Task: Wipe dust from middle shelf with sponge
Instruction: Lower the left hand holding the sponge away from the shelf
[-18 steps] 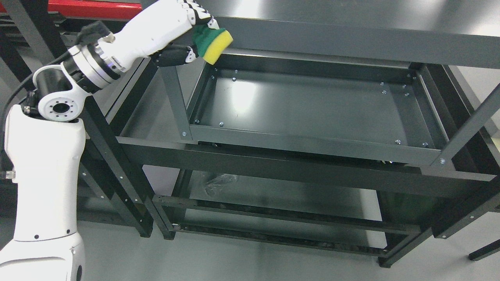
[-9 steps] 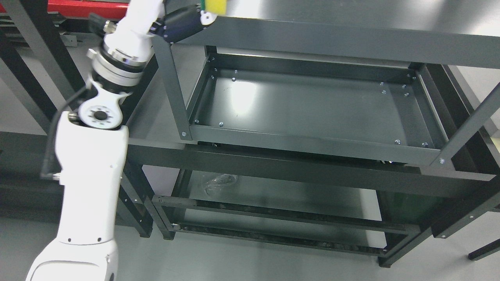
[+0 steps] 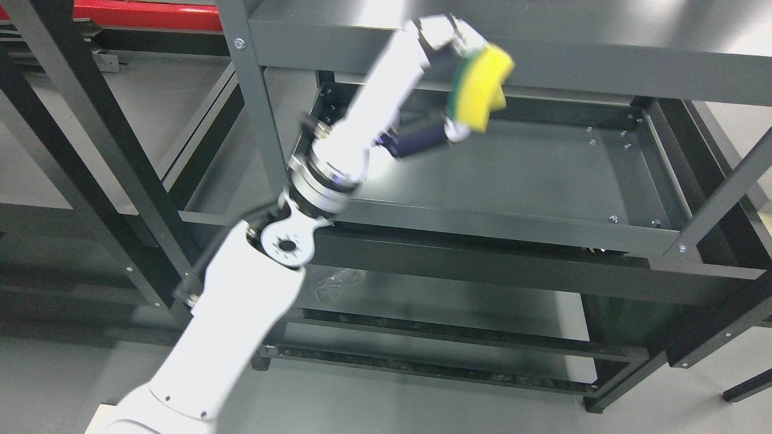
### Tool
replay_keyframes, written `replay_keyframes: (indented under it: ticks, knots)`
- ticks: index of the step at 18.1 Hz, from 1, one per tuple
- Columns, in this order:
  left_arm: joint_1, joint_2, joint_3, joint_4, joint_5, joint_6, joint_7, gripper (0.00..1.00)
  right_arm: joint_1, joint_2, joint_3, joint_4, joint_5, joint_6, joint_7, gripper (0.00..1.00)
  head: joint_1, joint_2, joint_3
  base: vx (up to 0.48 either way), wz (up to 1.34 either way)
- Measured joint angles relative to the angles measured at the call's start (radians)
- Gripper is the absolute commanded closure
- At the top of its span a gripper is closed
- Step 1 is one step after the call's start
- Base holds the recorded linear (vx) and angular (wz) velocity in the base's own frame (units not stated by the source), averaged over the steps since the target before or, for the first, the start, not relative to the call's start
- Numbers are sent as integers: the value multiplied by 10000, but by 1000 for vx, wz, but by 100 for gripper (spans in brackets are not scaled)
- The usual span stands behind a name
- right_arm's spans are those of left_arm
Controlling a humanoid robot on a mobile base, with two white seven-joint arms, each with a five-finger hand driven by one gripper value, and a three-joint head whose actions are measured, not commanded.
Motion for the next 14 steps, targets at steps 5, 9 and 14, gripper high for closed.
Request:
replay_keyframes:
  ticks: [5, 9, 14]
  knots:
    - [1489, -146, -960, 227, 723, 1745, 1342, 100, 0, 0, 0, 0, 0, -2, 0, 0, 0, 0, 0, 0, 0]
    - [2184, -226, -577, -186, 1480, 4947, 2881, 100, 0, 0, 0, 0, 0, -4, 0, 0, 0, 0, 0, 0, 0]
    - [2729, -288, 648, -1119, 1845, 6712, 1805, 100, 1, 0, 0, 0, 0, -4, 0, 0, 0, 0, 0, 0, 0]
